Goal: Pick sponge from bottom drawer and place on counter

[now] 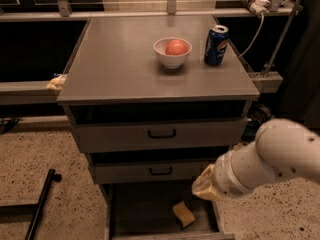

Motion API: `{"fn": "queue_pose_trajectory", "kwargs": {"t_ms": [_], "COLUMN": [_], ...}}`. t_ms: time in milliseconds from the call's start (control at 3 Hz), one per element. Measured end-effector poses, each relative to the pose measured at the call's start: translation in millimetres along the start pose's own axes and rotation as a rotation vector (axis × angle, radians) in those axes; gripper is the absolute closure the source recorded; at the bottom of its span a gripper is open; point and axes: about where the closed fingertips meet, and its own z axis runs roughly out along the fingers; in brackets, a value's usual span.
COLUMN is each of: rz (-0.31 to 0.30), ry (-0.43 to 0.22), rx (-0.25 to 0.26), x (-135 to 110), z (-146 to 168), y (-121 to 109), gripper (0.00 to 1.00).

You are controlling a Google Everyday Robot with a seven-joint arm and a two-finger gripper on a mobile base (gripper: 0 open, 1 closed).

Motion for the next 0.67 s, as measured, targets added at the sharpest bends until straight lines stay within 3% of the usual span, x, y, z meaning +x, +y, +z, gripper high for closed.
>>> {"fn": "queue_pose_trajectory", "kwargs": {"t_ms": [333,667], "rz": [-0.032,-0.049], "ry": [0.008,-0.017], "rx": [-0.012,0.057], "x": [59.1,97.5], "z": [80.7,140.9], "y": [-9.8,-64.2], "gripper": [1.00,1.00]}}
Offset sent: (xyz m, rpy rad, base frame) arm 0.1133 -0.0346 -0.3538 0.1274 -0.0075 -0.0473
